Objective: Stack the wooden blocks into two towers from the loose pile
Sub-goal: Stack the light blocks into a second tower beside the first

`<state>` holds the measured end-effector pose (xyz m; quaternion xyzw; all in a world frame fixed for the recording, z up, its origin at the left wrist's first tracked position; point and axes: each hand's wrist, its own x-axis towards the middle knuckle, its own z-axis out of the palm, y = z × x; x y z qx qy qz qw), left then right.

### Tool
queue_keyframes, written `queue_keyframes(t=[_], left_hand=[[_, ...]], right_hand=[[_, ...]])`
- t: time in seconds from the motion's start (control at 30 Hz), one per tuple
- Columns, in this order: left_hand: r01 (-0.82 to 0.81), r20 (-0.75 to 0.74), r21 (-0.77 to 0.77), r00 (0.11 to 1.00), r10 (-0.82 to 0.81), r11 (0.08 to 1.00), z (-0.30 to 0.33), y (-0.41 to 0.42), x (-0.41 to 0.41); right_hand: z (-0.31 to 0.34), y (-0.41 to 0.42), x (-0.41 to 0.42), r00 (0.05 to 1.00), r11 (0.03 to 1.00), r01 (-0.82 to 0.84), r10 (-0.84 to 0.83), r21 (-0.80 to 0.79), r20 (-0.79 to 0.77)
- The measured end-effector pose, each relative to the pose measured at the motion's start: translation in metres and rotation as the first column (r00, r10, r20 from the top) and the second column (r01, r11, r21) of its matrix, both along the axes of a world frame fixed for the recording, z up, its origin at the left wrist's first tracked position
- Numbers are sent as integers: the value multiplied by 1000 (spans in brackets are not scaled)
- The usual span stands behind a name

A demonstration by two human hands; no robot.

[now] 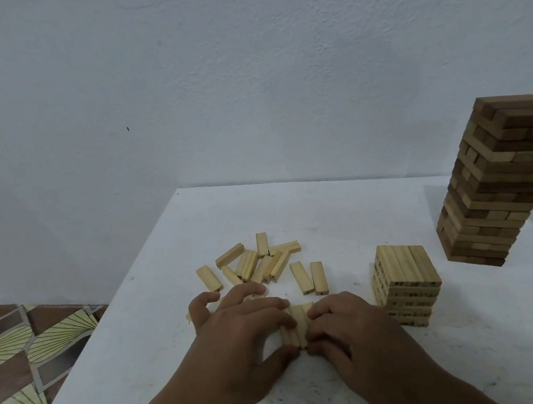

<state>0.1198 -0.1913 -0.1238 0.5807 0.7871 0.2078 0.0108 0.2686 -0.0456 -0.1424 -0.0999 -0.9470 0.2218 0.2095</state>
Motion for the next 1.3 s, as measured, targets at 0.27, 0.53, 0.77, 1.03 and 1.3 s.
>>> queue_keyframes(t=[0.27,0.53,0.77,1.03,1.3], left_hand=[[4,2,9,1000,-5,1000,0,-1,-2],[55,11,-45,998,-54,998,7,-1,-7],[48,-42,-19,998,-49,999,10,5,-6],[49,-39,-77,998,-52,996,14,1,-10],[113,51,-125,993,-107,986,14,1,-13]], right_hand=[[1,0,-1,1000,1000,4,-4,12,18],[4,-1,-1,1000,1000,-11,11,3,12],[10,-9,-5,998,1000,22,-23,11,65],[16,-16,-7,1000,986,5,-3,-169,13],[21,-14,-2,998,963,-51,55,-265,8]])
